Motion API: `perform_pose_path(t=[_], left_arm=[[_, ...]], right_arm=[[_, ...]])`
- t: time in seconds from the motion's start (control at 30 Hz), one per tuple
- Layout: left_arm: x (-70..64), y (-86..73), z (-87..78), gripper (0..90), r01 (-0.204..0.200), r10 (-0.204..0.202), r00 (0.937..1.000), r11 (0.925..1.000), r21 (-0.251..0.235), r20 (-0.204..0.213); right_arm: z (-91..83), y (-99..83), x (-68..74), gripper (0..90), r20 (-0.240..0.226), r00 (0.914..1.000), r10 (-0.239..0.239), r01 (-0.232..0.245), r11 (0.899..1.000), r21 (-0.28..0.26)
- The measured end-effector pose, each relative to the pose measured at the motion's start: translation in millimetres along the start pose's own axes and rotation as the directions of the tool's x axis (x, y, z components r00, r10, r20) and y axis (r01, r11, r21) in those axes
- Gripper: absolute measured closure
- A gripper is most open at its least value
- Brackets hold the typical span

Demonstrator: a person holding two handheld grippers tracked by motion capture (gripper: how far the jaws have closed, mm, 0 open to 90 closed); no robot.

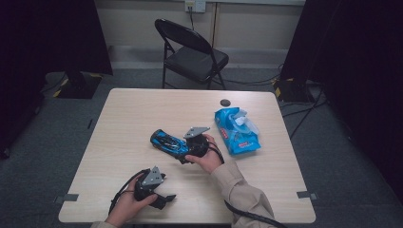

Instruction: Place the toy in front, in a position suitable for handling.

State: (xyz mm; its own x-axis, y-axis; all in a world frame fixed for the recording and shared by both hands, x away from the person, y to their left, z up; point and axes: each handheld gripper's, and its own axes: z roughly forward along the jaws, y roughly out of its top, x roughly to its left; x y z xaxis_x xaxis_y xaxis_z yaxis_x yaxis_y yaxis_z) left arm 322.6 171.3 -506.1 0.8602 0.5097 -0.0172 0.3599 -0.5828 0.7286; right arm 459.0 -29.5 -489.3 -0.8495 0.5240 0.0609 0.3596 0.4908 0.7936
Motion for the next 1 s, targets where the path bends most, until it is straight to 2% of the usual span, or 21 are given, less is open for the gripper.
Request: perform_pose_path(t=[0.2, 0.37, 0.73, 1.0], left_arm=[[-0.4, 0.0, 0.3, 13.0, 0.003, -0.003, 1.0000, 1.0000, -0.001, 0.002], [-0.5, 0.1, 0.4, 12.6, 0.003, -0.003, 1.0000, 1.0000, -0.001, 0.003], [-0.4, 0.1, 0.4, 12.6, 0.003, -0.003, 1.0000, 1.0000, 0.000, 0.003], [-0.5, 0.0, 0.5, 12.4, 0.003, -0.003, 1.0000, 1.0000, -0.002, 0.004]], right_arm=[[12.8, 3.3, -5.1, 13.2, -0.016, 0.9999, -0.004, 0.004, 1.000, 0.018], [21.4, 1.5, -5.3, 13.1, -0.005, 0.9993, -0.036, 0.036, 0.998, 0.055], [30.8, 8.5, -5.7, 13.1, -0.043, 0.9984, -0.036, 0.038, 0.998, 0.048], [41.3, 8.7, -3.7, 13.1, -0.049, 0.9973, -0.054, 0.057, 0.996, 0.073]])
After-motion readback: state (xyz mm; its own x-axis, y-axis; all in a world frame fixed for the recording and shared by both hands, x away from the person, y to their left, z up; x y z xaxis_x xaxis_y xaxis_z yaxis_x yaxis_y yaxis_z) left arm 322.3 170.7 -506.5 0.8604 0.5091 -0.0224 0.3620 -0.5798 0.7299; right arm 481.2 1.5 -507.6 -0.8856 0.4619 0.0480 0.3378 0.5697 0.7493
